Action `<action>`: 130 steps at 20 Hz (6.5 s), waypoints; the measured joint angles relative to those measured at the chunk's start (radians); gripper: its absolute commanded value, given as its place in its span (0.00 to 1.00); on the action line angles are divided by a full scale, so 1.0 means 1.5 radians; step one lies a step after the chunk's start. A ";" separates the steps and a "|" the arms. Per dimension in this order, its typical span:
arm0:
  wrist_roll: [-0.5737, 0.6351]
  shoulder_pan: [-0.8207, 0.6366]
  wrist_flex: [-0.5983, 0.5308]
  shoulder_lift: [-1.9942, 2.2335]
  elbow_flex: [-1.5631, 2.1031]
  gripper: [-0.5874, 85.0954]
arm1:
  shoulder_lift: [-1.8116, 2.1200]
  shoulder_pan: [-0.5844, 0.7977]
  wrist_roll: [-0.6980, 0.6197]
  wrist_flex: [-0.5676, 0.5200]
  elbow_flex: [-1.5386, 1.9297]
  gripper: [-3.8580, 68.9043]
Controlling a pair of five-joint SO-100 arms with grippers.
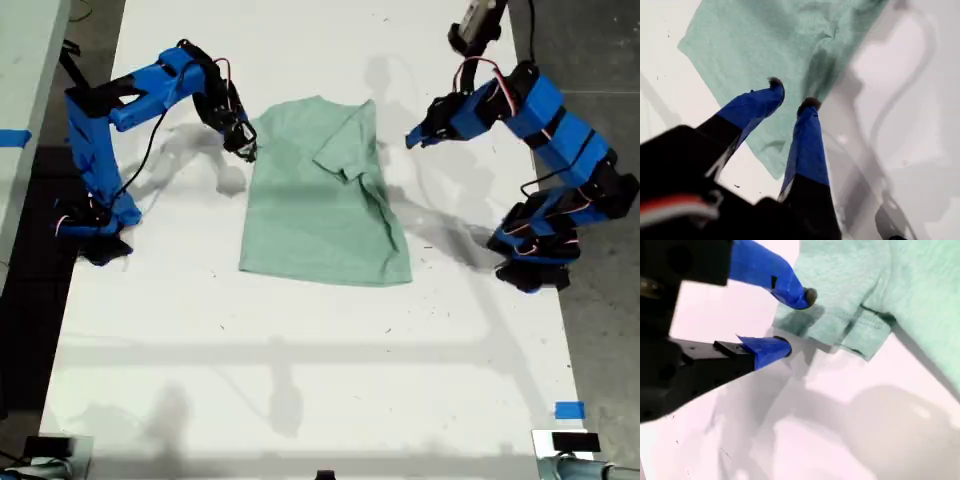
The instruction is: Fold t-shirt
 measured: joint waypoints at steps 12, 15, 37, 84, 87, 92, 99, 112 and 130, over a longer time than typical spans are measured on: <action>0.013 -0.040 0.043 -0.145 -0.153 0.01 | 0.044 -0.002 0.005 0.000 0.024 0.20; 0.013 -0.040 0.065 -0.108 -0.150 0.01 | 0.055 -0.002 0.009 0.000 0.036 0.21; -0.034 0.164 -0.229 -0.135 -0.270 0.26 | 0.232 -0.044 0.083 -0.031 0.232 0.22; -0.085 0.527 0.176 0.363 0.062 0.21 | -0.196 -0.274 0.039 -0.349 0.329 0.04; -0.086 0.527 0.174 0.363 0.065 0.21 | -0.190 -0.278 0.039 -0.202 0.198 0.04; -0.086 0.527 0.173 0.363 0.074 0.21 | -0.305 -0.313 0.058 -0.101 -0.065 0.04; -0.096 0.527 0.173 0.397 0.115 0.21 | -0.752 -0.378 0.170 -0.087 -0.485 0.04; -0.165 0.552 0.181 0.456 0.207 0.23 | -0.593 -0.355 0.165 0.090 -0.526 0.42; -0.324 0.577 -0.156 0.309 0.504 0.14 | -0.535 -0.330 0.145 0.092 -0.462 0.35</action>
